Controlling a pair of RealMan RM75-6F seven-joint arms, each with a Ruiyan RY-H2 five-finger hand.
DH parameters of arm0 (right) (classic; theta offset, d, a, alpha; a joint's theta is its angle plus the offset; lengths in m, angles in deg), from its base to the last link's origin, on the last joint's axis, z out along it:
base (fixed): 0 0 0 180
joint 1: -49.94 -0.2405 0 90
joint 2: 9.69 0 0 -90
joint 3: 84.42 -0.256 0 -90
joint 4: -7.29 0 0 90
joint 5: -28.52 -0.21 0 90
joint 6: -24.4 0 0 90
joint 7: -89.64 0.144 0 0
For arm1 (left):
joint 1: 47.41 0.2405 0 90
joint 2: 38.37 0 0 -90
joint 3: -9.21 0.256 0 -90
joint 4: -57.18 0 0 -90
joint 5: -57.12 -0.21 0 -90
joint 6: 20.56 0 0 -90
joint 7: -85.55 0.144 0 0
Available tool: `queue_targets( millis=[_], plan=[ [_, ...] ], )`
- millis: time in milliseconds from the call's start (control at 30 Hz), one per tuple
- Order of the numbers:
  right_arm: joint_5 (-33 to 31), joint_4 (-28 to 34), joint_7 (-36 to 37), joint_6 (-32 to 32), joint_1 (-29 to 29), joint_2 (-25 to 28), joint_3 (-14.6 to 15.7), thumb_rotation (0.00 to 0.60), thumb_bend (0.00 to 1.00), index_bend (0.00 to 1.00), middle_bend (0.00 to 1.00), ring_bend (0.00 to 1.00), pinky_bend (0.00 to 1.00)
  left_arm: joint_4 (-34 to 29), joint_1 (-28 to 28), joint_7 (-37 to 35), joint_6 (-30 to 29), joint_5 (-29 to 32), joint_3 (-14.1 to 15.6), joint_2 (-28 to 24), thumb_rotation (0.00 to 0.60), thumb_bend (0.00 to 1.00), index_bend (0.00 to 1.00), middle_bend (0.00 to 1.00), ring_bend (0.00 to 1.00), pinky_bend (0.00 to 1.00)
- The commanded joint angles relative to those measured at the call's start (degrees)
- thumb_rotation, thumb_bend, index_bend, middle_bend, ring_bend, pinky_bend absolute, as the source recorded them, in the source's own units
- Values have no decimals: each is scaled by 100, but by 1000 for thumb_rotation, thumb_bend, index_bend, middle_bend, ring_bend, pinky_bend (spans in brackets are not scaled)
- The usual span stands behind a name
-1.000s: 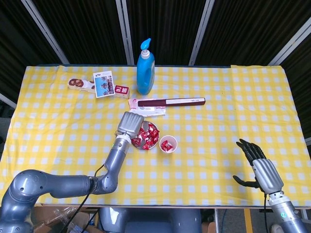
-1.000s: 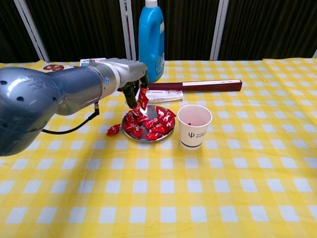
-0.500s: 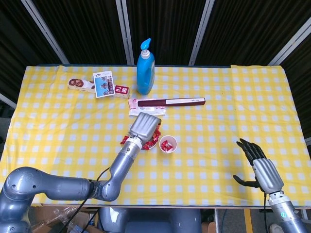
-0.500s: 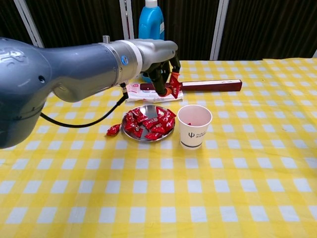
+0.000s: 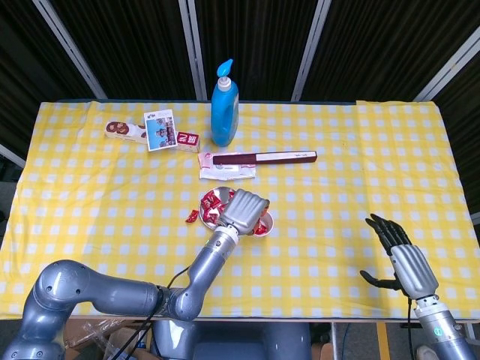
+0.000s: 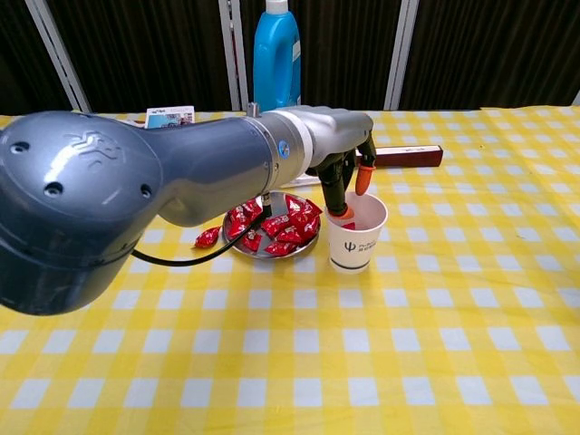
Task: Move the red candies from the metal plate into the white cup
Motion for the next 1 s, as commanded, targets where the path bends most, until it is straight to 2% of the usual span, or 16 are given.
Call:
queue_targets(
  millis=[33,167,333,467,567,733,1000],
  plan=[
    [1,1,6,-1,-1,3,0,600,277,0,0,0,0,30,-23,17,-13,32,-8,25,600,257,391,428,868,920],
    [2,-1,5,2,2,4,1,600,278,0,0,0,0,-17,34,-156,-121,-84,-100,-21,600,256,367,389,868,920],
    [2,4,-12,3,3,-1,0,600,277,0,0,0,0,-111,164,-178,-252,-87,-70,-236,600,253,339,369,868,920],
    [7,4,-24,9,6,-7,1,600,277,0,0,0,0,-168,253,-29,-188,151,50,-467,600,163,265,299,865,918],
    [3,5,-37,7,6,-10,1,600,278,0,0,0,0,-168,242,183,50,391,200,-639,600,136,195,260,861,916],
    [-20,3,-25,-6,4,-10,-5,600,277,0,0,0,0,-7,157,392,387,622,401,-723,600,132,189,244,861,915],
    [-18,15,31,-24,-7,11,-5,600,277,0,0,0,0,521,107,352,651,654,629,-501,600,131,205,246,862,915]
  ],
)
